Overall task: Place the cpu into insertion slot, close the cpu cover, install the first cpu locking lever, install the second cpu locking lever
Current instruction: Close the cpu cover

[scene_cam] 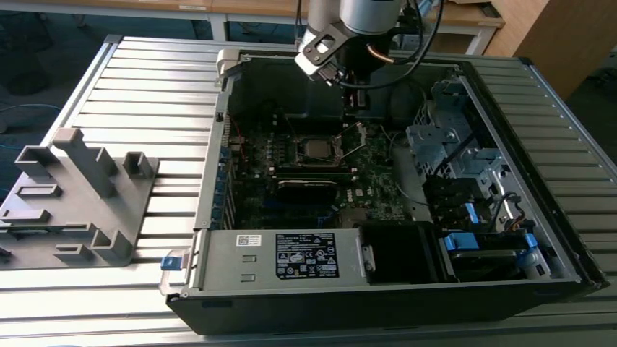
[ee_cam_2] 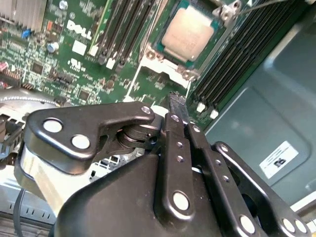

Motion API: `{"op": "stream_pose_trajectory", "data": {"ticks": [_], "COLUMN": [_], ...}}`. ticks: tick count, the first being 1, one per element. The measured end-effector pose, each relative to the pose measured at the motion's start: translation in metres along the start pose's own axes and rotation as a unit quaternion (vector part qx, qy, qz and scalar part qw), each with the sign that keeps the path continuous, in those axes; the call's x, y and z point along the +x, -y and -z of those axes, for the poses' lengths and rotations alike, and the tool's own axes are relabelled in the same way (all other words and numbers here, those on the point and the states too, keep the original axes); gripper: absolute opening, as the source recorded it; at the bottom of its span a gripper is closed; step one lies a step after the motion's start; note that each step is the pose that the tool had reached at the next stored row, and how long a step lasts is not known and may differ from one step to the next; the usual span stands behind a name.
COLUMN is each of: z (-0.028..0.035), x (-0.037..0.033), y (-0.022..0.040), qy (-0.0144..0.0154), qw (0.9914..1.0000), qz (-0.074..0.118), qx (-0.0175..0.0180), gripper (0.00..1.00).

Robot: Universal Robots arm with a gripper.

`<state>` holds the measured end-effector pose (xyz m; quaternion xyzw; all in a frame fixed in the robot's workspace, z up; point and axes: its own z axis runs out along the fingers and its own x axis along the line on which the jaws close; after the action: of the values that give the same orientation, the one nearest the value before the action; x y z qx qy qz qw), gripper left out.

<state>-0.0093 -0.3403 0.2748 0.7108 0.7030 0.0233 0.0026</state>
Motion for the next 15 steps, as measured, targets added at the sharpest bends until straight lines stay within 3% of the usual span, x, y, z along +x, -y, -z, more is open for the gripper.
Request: {"op": "stream_pose_trajectory", "data": {"ticks": [3, 9, 15], "z": [-0.0002, -0.0003, -0.0007], "x": [0.0001, 0.0001, 0.0002], "y": [-0.0048, -0.0056, -0.0135], "qy": [0.0, 0.0, 0.0], "qw": [1.0, 1.0, 1.0], "qz": [0.0, 0.0, 0.0], "qx": [0.0, 0.0, 0.0], "gripper": [0.11, 0.11, 0.11]}}
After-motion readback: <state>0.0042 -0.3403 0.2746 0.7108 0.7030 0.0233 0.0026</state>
